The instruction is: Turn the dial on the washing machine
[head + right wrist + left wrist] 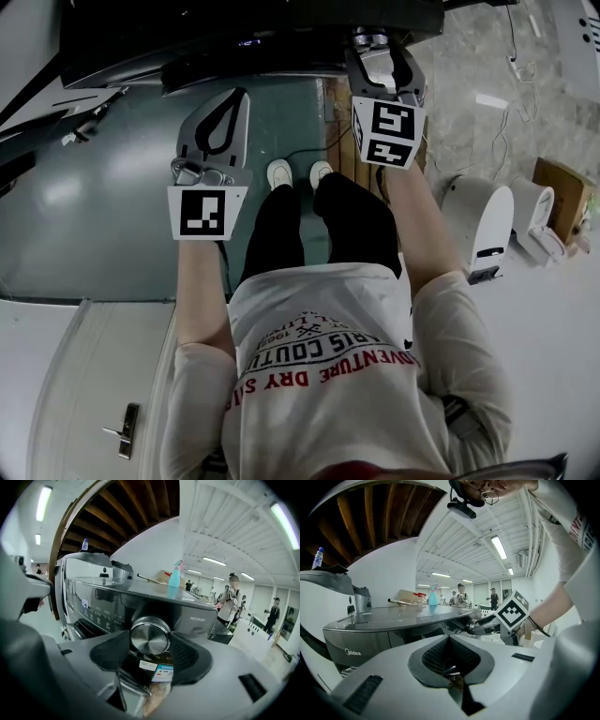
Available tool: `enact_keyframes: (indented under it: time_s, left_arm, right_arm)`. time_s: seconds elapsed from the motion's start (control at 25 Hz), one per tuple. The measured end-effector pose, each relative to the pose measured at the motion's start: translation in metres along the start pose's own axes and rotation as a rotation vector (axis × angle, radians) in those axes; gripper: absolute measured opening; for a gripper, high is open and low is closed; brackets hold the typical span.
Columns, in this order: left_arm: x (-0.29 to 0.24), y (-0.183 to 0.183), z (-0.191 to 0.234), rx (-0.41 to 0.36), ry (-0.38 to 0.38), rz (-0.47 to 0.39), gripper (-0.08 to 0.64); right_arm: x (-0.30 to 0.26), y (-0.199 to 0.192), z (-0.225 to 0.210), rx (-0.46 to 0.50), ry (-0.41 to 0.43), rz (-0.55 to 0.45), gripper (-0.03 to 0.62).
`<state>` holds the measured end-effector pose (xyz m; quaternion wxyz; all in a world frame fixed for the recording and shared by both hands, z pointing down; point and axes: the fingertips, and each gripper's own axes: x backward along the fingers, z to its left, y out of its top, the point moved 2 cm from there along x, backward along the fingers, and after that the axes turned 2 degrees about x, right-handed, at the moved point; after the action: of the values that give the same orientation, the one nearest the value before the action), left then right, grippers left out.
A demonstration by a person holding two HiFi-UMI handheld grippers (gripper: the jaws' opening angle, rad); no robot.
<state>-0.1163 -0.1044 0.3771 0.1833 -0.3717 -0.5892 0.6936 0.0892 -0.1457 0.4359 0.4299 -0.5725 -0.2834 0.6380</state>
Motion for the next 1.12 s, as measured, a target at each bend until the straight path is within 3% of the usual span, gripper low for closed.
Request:
enact_keyframes:
  time_s: [0.32, 0.52, 0.72, 0.84, 0.92, 1.12]
  left_arm:
    - [-0.004, 0.009, 0.001, 0.002, 0.024, -0.003, 0.017]
    - [0.0, 0.021, 0.003, 0.031, 0.049, -0.014, 0.017]
    - [0.019, 0.045, -0.002, 0.046, 0.038, -0.019, 0.017]
    - [0.036, 0.056, -0.002, 0.02, 0.055, 0.007, 0.017]
    - [0.043, 0.067, -0.002, -0.003, 0.058, 0.005, 0.017]
    - [0.064, 0.112, 0.001, -0.028, 0.05, -0.073, 0.017]
  right_arm:
    - [0.0, -0.001, -0.005, -0.077, 0.077, 0.02, 0.285]
    - [0.025, 0.023, -0.003, 0.027, 0.065, -0.07, 0.282]
    - [0.068, 0.053, 0.01, 0.026, 0.074, -0.137, 0.181]
    - [0.094, 0.074, 0.026, 0.097, 0.084, -0.176, 0.081]
    - [0.112, 0.09, 0.03, 0.129, 0.099, -0.205, 0.06]
    - [0.149, 0.122, 0.032, 0.079, 0.144, -0.226, 0.038]
